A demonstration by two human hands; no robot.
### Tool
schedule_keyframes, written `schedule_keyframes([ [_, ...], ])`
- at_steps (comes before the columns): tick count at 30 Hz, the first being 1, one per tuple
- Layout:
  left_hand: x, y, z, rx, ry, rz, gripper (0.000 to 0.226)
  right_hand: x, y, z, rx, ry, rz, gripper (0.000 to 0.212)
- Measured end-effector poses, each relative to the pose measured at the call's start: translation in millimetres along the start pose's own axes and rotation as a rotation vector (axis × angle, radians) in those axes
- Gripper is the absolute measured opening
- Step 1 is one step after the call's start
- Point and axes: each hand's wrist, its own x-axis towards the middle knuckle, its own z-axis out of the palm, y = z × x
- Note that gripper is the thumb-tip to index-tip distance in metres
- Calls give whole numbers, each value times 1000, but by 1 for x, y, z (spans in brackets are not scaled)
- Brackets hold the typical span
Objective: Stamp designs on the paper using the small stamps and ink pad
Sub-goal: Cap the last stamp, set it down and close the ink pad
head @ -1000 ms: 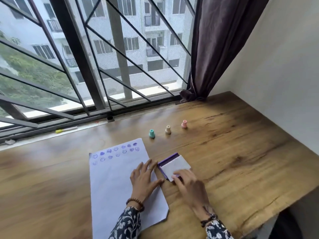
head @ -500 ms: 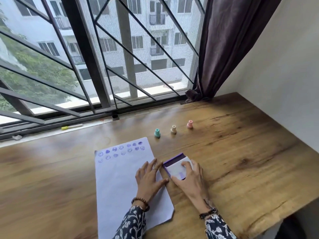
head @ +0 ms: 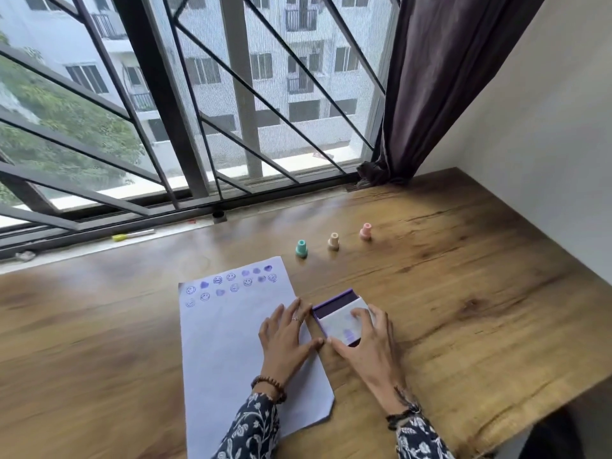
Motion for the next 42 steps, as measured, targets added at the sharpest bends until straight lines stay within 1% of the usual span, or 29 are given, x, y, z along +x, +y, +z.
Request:
schedule_keyframes([
  [13,1,-1,2,6,15,8,68,7,-1,4,-97,-1,20,68],
  [19,0,-1,1,-6,23,11,67,18,-2,9,-97,-28,-4,70],
  [26,0,0,1,-16,33,14,66,25,-5,11,-103,-6,-23,68],
  [29,-1,-1,1,-35,35,13,65,24,0,11,-69,2,-28,66],
  [31,-2,0,0,-44,46,15,64,24,5,10,21,-2,-19,62],
  [34,-3,2,0,-87,74,6,62,22,13,7,112,3,-24,59],
  [38,-3,9,-3,-143,108,-23,53,21,18,9,104,50,-22,57],
  [40,0,16,-4,-98,132,-3,46,24,19,10,95,92,-13,55],
  [42,8,28,-3,-33,147,53,40,31,23,8,107,129,0,53],
])
